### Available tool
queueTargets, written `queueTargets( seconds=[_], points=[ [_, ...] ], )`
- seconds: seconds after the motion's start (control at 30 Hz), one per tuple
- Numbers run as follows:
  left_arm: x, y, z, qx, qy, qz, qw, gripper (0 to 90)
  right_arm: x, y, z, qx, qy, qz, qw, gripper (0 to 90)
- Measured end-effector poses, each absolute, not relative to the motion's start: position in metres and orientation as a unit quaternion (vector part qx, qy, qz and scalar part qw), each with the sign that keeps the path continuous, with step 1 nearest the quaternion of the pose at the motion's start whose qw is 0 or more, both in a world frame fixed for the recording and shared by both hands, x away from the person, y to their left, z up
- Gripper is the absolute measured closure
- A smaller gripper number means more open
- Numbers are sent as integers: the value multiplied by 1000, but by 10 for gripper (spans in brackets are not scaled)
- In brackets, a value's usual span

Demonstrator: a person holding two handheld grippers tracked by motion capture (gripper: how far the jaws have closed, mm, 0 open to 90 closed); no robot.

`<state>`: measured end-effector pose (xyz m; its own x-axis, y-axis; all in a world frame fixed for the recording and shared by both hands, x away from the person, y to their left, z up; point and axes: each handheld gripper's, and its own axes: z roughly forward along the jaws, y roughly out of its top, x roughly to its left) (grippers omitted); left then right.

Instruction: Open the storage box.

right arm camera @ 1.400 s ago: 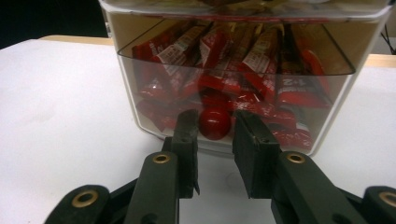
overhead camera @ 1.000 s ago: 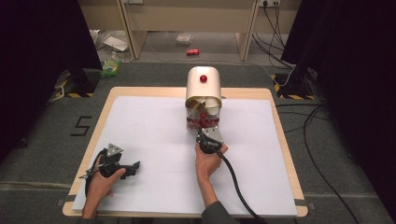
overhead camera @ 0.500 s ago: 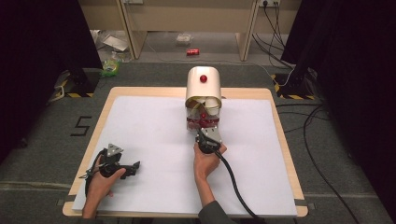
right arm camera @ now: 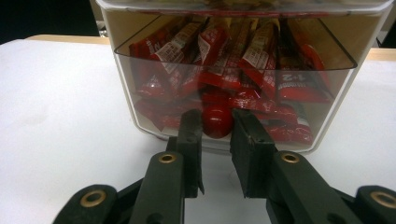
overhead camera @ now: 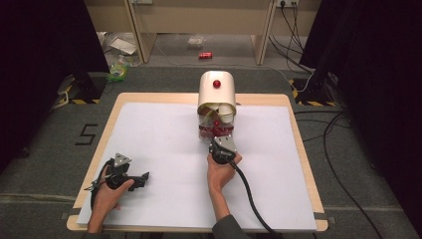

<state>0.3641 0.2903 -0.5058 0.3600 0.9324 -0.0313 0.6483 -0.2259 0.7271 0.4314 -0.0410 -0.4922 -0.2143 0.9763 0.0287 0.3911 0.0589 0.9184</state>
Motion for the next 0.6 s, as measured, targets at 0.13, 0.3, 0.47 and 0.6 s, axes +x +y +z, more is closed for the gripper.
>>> queueTargets(
  seconds=[0.13,0.3,0.47,0.6],
  points=[
    [364,290,-506,754,524,212,335,0,431,-41,-492,529,646,436,336,739],
    [364,290,-506,754,524,212,335,0,426,-41,-493,526,646,438,337,738],
    [364,290,-506,754,524,212,335,0,415,-43,-493,516,653,436,341,738],
    [364,290,-506,754,524,212,335,0,409,-45,-493,511,654,443,338,738]
  ],
)
